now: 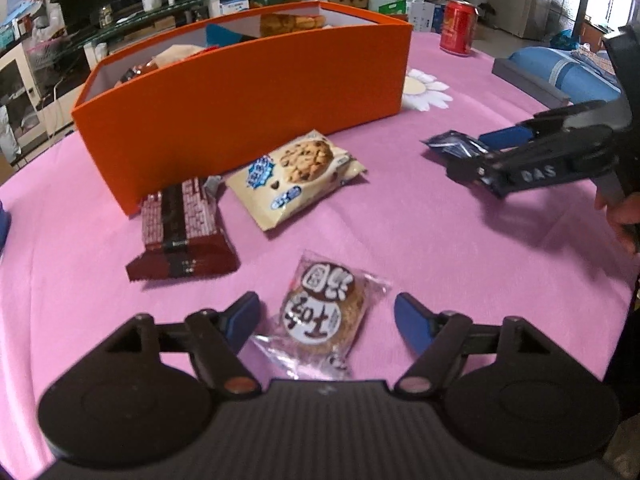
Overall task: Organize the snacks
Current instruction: 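Grasp the dark blue biscuit packet with the right tool while the left tool grasps the round-labelled bread pack, then carry both packs over the orange box and open both tools to drop them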
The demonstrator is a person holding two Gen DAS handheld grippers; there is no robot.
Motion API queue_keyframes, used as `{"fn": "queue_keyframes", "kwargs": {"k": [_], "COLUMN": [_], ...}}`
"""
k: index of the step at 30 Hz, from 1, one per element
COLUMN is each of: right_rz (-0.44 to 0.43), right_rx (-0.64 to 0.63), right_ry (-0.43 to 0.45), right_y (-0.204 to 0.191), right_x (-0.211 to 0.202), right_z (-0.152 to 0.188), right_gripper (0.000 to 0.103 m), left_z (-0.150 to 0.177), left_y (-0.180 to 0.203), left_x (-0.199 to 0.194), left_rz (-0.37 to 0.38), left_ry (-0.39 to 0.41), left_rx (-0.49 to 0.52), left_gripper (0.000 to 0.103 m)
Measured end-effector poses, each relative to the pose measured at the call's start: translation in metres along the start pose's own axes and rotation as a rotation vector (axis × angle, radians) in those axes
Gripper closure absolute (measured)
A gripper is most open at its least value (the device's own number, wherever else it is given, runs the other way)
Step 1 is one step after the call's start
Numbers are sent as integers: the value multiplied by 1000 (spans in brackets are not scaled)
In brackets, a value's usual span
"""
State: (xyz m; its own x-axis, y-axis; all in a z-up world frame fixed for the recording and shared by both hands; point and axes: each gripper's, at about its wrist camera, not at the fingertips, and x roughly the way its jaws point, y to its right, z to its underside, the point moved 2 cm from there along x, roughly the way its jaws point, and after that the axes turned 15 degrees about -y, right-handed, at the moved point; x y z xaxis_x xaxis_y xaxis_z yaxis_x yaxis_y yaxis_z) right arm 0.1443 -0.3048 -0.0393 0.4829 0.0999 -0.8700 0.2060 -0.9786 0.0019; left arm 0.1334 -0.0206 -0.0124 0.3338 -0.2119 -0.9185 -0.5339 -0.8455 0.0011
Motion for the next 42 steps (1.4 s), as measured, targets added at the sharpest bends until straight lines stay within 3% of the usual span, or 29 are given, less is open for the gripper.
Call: {"fn": "queue_keyframes", "kwargs": {"k": [3,7,23,31,32,33,35,36,38,42], "right_rz": [-22,-106,-11,-7,-5,-5,-12,-15,-23,-61], "right_rx": [-4,79,-13,-10,-9,-9,-22,-32,-36,-13], "right_ry": [-7,-17,-31,-18,-17,-18,-9,-2,-5,14], "right_y": [2,14,-2,-2,-2,-3,-5,-7,-9,-7], "right_x": [-5,-9,1,2,2,2,-1,-4,-7,-19], "right_z": [10,7,6,6,7,7,7,7,8,10], "right_gripper": [40,34,21,21,22,25,42,62,69,72], "left_z": [6,7,-4,-3,-3,-4,-5,-6,-7,-5], "left_y": [0,-4,-4,-3,-3,-4,-4,-3,-6,-19], "left_x": [-2,-1,4,4,4,4,2,1,-1,-12], "left_rz": [0,-6,-22,-24,-23,-20,-10,-15,-10,40], "left_ry": [2,13,13,12,11,12,21,19,15,16], "left_rx": [8,-10,-46,-53,-54,-59,-71,-71,-104,-201], "left_gripper": [22,21,21,21,21,30,46,55,69,70]}}
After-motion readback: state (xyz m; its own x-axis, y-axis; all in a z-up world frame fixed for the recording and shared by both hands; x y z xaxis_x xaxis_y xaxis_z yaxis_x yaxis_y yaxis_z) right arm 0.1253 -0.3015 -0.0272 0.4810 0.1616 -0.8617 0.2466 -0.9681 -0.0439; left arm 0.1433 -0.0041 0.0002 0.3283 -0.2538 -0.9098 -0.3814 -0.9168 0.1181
